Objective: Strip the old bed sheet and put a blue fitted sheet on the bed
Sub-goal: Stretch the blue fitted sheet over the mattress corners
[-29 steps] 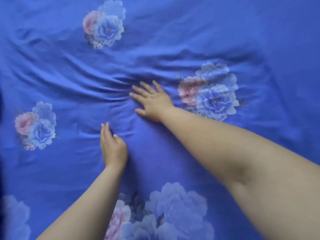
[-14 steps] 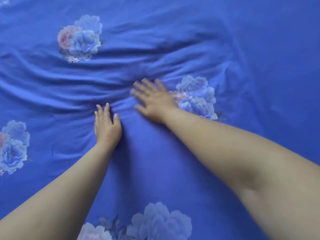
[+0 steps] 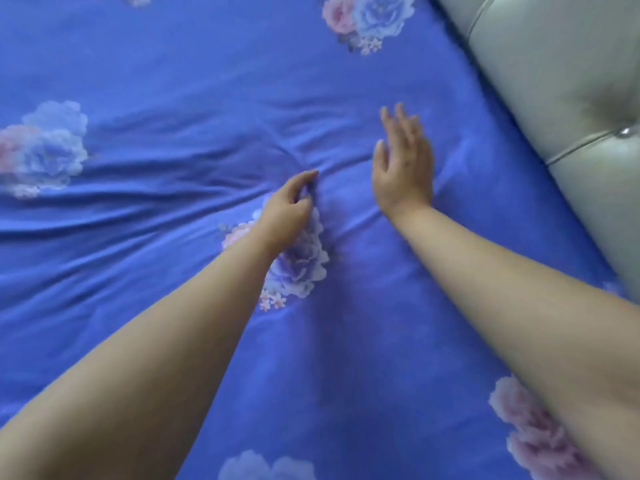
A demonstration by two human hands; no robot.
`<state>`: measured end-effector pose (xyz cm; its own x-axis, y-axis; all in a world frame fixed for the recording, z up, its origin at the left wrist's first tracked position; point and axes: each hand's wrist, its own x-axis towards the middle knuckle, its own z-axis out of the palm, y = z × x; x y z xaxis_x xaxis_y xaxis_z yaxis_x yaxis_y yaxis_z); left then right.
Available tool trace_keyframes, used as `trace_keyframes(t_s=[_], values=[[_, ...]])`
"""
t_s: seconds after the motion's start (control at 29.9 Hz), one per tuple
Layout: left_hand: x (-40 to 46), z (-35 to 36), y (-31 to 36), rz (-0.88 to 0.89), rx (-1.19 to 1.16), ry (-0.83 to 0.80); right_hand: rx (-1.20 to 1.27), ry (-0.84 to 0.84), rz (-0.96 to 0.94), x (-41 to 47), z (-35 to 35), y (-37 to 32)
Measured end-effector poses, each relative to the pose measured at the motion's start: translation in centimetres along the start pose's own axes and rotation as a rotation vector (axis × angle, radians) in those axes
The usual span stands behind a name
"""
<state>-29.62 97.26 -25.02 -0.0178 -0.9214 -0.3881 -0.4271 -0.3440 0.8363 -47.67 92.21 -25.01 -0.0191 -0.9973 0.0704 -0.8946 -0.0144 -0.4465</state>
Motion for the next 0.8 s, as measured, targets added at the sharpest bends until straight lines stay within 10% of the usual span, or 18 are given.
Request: trace_keyframes(t_s=[0.13, 0.37, 0.53, 0.8], values=[[-3.6, 1.9, -1.4, 0.013, 0.577, 0.438, -0.287, -0.436, -0.420, -9.9, -0.4, 2.4], [-8.6, 10.9, -2.1, 0.006, 0.759, 0.231, -0.193, 0.135, 0.569, -6.3, -6.3, 12.7], [-13.3, 16.6, -2.1, 0.188, 0.754, 0.192, -0.333, -0.237, -0.148, -16.4, -2.7, 8.2], [-31.5, 23.6, -6.8, 0.537, 0.863, -0.183, -0.327, 0.102, 0.757, -32.7, -9.9, 20.1]])
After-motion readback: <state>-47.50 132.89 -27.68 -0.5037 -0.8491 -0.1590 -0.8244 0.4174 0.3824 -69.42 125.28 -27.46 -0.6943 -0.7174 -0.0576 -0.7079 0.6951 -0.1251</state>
